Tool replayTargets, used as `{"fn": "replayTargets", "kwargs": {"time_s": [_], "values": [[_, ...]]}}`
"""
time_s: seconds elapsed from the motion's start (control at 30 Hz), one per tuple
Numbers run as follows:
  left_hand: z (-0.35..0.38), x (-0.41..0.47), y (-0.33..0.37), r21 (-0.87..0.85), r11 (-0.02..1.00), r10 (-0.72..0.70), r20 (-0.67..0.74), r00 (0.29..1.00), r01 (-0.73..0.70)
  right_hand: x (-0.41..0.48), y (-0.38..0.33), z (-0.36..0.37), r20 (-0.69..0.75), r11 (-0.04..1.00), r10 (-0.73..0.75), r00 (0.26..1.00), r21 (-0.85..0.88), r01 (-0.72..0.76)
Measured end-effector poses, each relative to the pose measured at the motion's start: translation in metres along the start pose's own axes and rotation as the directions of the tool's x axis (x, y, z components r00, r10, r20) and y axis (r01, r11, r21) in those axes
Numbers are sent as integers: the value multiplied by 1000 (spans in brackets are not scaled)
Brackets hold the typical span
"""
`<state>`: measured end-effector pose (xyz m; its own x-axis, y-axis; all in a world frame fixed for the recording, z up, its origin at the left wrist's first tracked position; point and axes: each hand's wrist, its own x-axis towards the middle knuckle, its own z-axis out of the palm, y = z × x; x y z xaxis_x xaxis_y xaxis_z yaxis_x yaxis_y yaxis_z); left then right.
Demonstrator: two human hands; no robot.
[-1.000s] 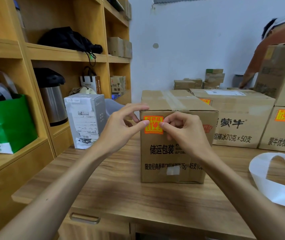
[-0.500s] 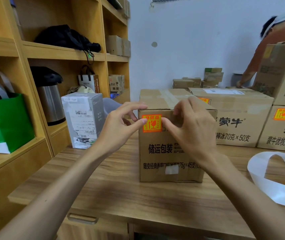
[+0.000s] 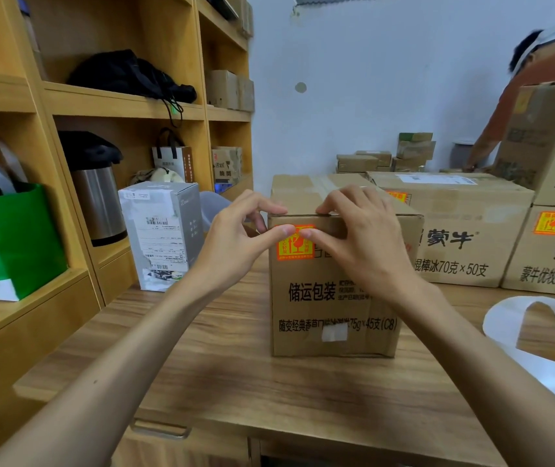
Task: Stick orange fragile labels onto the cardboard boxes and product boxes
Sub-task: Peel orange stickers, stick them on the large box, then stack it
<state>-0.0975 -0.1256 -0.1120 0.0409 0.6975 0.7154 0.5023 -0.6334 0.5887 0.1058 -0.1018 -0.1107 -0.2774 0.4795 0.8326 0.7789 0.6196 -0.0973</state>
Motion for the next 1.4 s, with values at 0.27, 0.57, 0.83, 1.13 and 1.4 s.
{"fn": "replayTargets", "kwargs": {"time_s": [0.27,0.57,0.83,1.13,1.4], "values": [[-5,-4,-6,-90,996,17,57,998,-12,-3,6,-9,34,997,-34,999,74,32],[6,-17,-17,167,972,144,136,980,-166,-13,7,1,41,975,-124,991,-179,130],[0,-16,-20,102,976,171,169,971,-190,-14,12,1,63,977,-138,988,-153,146],[-5,-9,-16,6,992,127,130,983,-129,-9,11,-3,75,984,-128,989,-112,136],[-4,-4,-13,-45,996,82,93,992,-78,2,8,-4,37,994,-92,995,-63,94]]}}
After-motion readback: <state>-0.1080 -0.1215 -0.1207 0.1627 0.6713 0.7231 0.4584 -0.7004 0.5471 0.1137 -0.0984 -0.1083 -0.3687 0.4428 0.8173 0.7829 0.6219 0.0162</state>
